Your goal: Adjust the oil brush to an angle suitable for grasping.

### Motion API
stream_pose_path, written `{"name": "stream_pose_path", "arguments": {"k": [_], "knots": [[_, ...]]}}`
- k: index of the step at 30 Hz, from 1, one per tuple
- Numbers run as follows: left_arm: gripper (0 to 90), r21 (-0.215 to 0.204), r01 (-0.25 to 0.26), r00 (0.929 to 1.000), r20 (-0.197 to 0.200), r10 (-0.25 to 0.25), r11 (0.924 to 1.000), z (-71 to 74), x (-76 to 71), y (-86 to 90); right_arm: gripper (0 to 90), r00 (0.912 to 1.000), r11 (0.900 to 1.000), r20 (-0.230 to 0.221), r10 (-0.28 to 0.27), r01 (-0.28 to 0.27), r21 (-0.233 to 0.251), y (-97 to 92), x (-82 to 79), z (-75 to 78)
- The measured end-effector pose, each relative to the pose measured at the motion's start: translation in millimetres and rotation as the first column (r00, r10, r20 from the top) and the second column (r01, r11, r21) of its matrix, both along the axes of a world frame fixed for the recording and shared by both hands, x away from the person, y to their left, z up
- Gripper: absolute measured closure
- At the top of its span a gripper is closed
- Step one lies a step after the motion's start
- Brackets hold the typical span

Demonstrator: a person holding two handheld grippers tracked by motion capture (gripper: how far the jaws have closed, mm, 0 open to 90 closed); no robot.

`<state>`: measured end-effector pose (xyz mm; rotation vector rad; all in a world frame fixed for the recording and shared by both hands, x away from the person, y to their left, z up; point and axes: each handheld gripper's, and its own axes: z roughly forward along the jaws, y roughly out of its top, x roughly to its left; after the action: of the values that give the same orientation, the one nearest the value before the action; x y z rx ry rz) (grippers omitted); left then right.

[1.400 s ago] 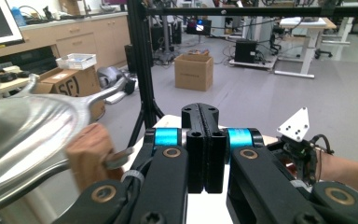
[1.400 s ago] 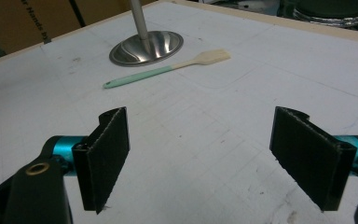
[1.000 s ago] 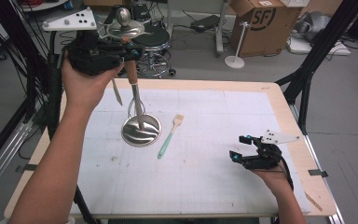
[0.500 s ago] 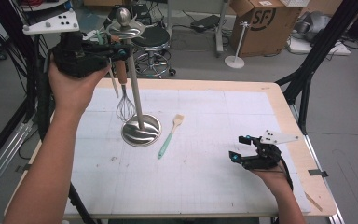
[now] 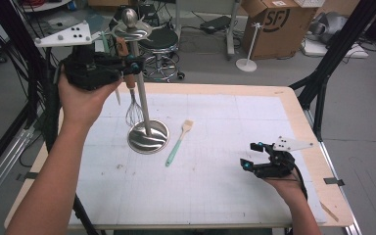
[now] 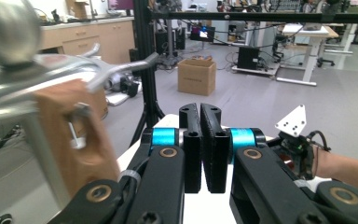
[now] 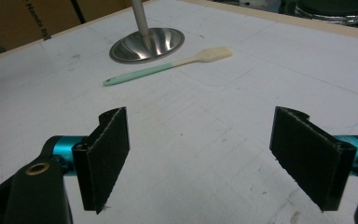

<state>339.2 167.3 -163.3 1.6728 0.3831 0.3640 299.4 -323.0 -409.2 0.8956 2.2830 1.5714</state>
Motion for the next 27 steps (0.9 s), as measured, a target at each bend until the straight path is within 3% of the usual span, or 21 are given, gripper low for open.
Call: {"name": "stream_pose_path", "arguments": {"k": [6, 11, 17, 22, 25, 27], "knots": [[81.9, -0.001, 0.018, 0.9998, -0.006, -0.018, 0.9998, -9.3, -4.4, -6.2, 19.6, 1.0000, 1.0000, 0.002, 0.001, -0.001, 0.000, -0.2, -0.2, 0.2], [79.6, 0.031, 0.022, 0.9996, -0.019, -0.021, 0.9993, -21.9, -6.1, -11.0, 19.5, 1.0000, 1.0000, 0.002, 0.000, 0.000, 0.004, -0.7, -0.7, 0.6], [76.9, 0.031, 0.044, 0.9977, -0.052, -0.042, 0.9985, -38.4, -6.7, -11.5, 19.5, 1.0000, 1.0000, -0.001, 0.001, -0.001, 0.001, -0.3, -0.5, 0.3], [73.8, 0.046, 0.078, 0.9940, -0.081, -0.074, 0.9959, -53.3, -5.2, -12.5, 19.5, 1.0000, 1.0000, 0.000, 0.001, -0.001, 0.002, -0.3, -0.4, 0.0], [72.2, 0.037, 0.100, 0.9906, -0.098, -0.096, 0.9943, -61.6, -4.7, -14.4, 19.6, 1.0000, 1.0000, 0.001, -0.002, 0.002, 0.004, -0.8, -0.5, 0.2], [71.1, 0.017, 0.136, 0.9843, -0.116, -0.133, 0.9906, -66.4, -2.9, -15.3, 19.6, 1.0000, 1.0000, -0.003, -0.002, 0.002, 0.005, -0.8, -0.7, 0.2]]}}
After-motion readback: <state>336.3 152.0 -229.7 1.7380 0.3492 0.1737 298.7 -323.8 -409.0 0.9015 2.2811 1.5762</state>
